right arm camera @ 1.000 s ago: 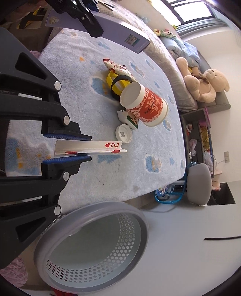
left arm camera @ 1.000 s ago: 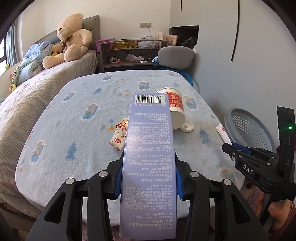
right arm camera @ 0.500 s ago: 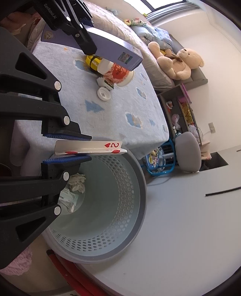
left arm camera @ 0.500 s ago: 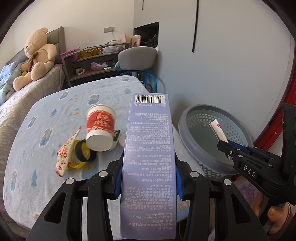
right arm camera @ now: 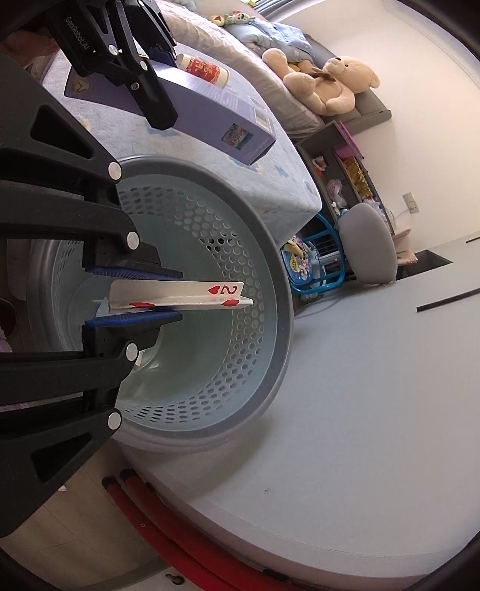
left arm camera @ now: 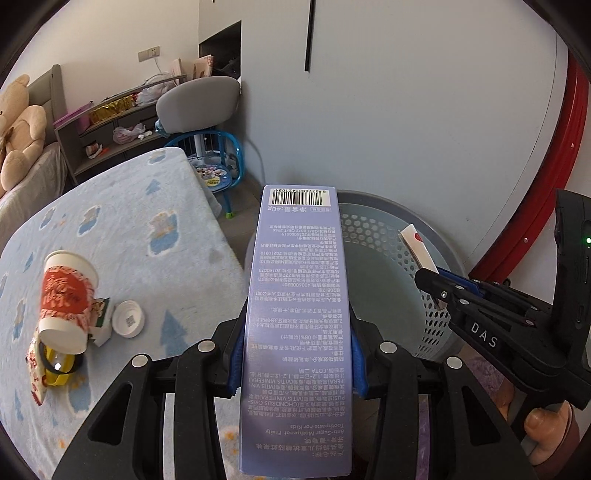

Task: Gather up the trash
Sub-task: 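Carry the box and card strip over the basket and open both grippers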

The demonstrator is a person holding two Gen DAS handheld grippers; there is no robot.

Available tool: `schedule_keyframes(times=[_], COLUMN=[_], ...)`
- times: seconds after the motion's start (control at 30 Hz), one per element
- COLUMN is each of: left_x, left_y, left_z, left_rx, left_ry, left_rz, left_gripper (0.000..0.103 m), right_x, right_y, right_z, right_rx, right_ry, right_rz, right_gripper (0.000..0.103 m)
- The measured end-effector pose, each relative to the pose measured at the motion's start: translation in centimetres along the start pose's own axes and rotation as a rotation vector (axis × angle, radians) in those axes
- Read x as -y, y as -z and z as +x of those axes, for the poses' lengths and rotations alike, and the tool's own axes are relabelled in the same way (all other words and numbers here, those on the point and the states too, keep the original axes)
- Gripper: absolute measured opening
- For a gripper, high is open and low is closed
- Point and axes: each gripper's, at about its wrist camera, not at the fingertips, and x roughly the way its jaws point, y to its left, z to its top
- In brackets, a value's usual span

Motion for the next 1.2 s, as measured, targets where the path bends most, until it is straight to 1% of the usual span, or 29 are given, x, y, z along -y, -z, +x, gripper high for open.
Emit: schedule_keyframes(times=[0.1, 0.3, 0.53, 0.67, 0.7, 0.73, 0.77, 0.8, 0.83, 1.03, 1.07, 1.13, 1.2], left_x=[0.8, 1.9, 2.3, 2.4, 2.5, 2.5, 2.5, 2.5, 2.5, 2.1, 2.1, 2.1, 2.1], left_y=[-0.8, -1.6, -1.8, -2.0, -2.0, -2.0, -2.0, -2.0, -2.1, -1.9, -1.9, -1.9, -1.8], left_z=[1.6, 3.9, 4.8, 4.8, 4.7, 4.5, 4.3, 4.2, 4.0, 3.6, 3.5, 3.4, 3.3], left_rx=[-0.018, -0.036, -0.034, -0.029, -0.023, -0.016, -0.008, -0.004, -0.003, -0.004, -0.004, -0.003, 0.000], left_ry=[0.012, 0.007, 0.000, -0.015, -0.025, -0.032, -0.037, -0.040, -0.044, -0.057, -0.060, -0.061, -0.064], left_rz=[0.008, 0.017, 0.011, 0.010, 0.013, 0.012, 0.010, 0.008, 0.008, -0.010, -0.011, -0.013, -0.015], left_gripper=[0.043, 0.043, 0.043, 0.043, 0.050, 0.058, 0.059, 0.059, 0.060, 0.061, 0.061, 0.062, 0.063], right_x=[0.7, 1.8, 2.5, 2.6, 2.6, 2.7, 2.7, 2.7, 2.6, 2.6, 2.5, 2.5, 2.5], right_y=[-0.3, -0.6, -0.7, -0.7, -0.7, -0.8, -0.8, -0.8, -0.8, -0.8, -0.8, -0.8, -0.8], right_z=[0.4, 1.5, 2.1, 2.0, 1.9, 1.7, 1.5, 1.3, 1.1, 1.1, 1.0, 0.9, 0.9], right_rx=[0.004, -0.006, -0.013, -0.009, -0.005, 0.004, 0.016, 0.027, 0.035, 0.037, 0.040, 0.046, 0.047], right_ry=[0.005, 0.002, -0.004, -0.002, 0.000, -0.001, 0.000, 0.001, -0.003, -0.015, -0.017, -0.020, -0.022], right_rz=[0.004, 0.025, 0.042, 0.047, 0.049, 0.052, 0.055, 0.056, 0.056, 0.046, 0.044, 0.043, 0.044], right_gripper=[0.016, 0.016, 0.017, 0.019, 0.022, 0.032, 0.038, 0.046, 0.048, 0.048, 0.049, 0.054, 0.054])
